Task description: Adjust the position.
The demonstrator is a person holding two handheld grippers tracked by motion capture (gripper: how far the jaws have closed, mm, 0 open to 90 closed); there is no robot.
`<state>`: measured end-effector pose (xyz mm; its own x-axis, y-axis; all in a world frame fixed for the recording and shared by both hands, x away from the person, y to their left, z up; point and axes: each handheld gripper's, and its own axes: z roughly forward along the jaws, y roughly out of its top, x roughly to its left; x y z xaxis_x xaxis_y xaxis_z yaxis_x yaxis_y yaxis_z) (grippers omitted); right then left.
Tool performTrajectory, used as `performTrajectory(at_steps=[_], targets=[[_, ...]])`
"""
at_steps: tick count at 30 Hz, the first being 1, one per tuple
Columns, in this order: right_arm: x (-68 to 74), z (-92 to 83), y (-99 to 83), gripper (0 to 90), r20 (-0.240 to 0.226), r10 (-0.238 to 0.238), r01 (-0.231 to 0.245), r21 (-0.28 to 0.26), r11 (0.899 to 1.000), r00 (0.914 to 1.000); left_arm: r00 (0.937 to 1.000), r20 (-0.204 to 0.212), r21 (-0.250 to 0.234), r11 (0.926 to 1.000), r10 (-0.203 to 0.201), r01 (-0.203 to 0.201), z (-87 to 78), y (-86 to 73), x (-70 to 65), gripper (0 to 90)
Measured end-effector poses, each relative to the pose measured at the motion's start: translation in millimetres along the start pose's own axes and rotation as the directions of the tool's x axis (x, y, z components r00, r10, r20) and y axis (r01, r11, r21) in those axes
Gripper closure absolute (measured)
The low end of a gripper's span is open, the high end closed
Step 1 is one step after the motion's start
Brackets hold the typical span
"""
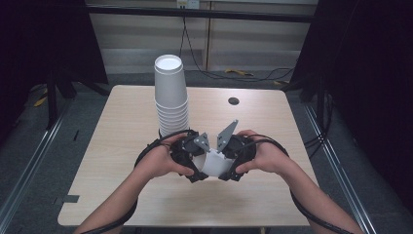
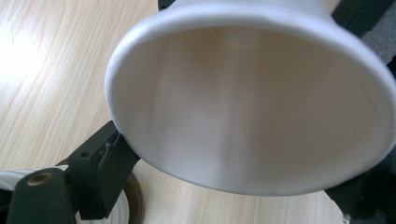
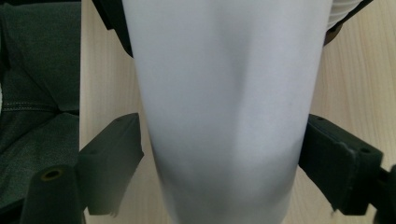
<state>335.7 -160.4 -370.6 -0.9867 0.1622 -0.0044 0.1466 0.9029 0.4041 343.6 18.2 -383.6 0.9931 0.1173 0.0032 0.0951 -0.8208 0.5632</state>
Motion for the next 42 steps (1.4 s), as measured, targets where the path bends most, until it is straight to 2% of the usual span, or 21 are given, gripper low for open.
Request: performTrajectory(at_steps=[2, 8, 10, 14, 17, 18, 23, 29, 31, 35, 36, 38, 42], targets=[[-0.8, 0.9, -0.7, 19.2, 0.019, 0.002, -0.002, -0.001, 1.000, 0.9998, 1.0000, 0.003, 0.000, 1.0000, -0.004, 0.004, -0.4, -0.2, 0.4, 13.4], [-1.0, 5.2, -0.4, 19.5, 0.008, -0.008, 0.008, -0.001, 1.000, 0.9999, 0.9999, 0.009, 0.001, 1.0000, 0.006, -0.006, -0.2, 2.1, -0.1, 13.4], [-0.8, 6.2, 0.2, 22.7, 0.007, -0.024, 0.024, -0.003, 1.000, 0.9997, 1.0000, 0.009, 0.002, 1.0000, 0.003, -0.003, -0.1, 2.2, -0.1, 13.4], [-0.7, 4.3, -1.6, 23.6, 0.016, -0.027, 0.028, -0.028, 0.999, 0.9995, 1.0000, 0.009, -0.018, 0.9998, 0.003, -0.003, -1.7, 0.3, 0.8, 13.1], [-0.9, 2.0, -3.9, 23.4, 0.009, -0.036, 0.037, -0.054, 0.998, 0.9993, 0.9998, 0.012, -0.051, 0.9986, 0.013, -0.012, -2.8, -1.7, 1.6, 11.0], [-1.2, 1.6, -4.6, 23.3, 0.013, -0.042, 0.043, -0.067, 0.997, 0.9990, 0.9996, 0.019, -0.076, 0.9969, 0.021, -0.019, -3.8, -2.2, 1.6, 10.3], [0.5, 0.2, -8.6, 23.2, 0.003, -0.037, 0.037, -0.113, 0.993, 0.9993, 0.9992, 0.026, -0.111, 0.9934, 0.032, -0.029, -5.2, -3.3, 1.7, 5.0], [-3.1, -1.1, -17.7, 23.0, -0.003, -0.037, 0.036, -0.190, 0.981, 0.9993, 0.9987, 0.044, -0.168, 0.9855, 0.028, -0.020, -9.3, -6.5, 4.2, 2.5], [-3.1, -2.0, -19.2, 22.9, -0.006, -0.032, 0.030, -0.208, 0.978, 0.9995, 0.9977, 0.064, -0.209, 0.9780, 0.020, -0.006, -11.3, -7.4, 4.6, 2.2], [-3.2, -3.9, -20.8, 22.9, -0.016, -0.029, 0.025, -0.224, 0.974, 0.9995, 0.9977, 0.067, -0.224, 0.9745, 0.009, 0.006, -12.7, -8.2, 6.7, 2.3], [-3.3, -5.3, -21.4, 22.8, -0.019, -0.032, 0.026, -0.233, 0.972, 0.9993, 0.9963, 0.086, -0.245, 0.9693, 0.004, 0.017, -12.2, -9.0, 7.3, 2.4], [-2.9, -6.0, -21.8, 22.8, -0.022, -0.027, 0.021, -0.241, 0.970, 0.9994, 0.9957, 0.092, -0.254, 0.9669, 0.004, 0.020, -11.7, -9.2, 6.4, 3.0], [-3.3, -4.1, -22.1, 22.7, -0.028, -0.032, 0.024, -0.249, 0.968, 0.9991, 0.9950, 0.100, -0.261, 0.9651, 0.005, 0.021, -10.6, -8.8, 6.4, 3.5]])
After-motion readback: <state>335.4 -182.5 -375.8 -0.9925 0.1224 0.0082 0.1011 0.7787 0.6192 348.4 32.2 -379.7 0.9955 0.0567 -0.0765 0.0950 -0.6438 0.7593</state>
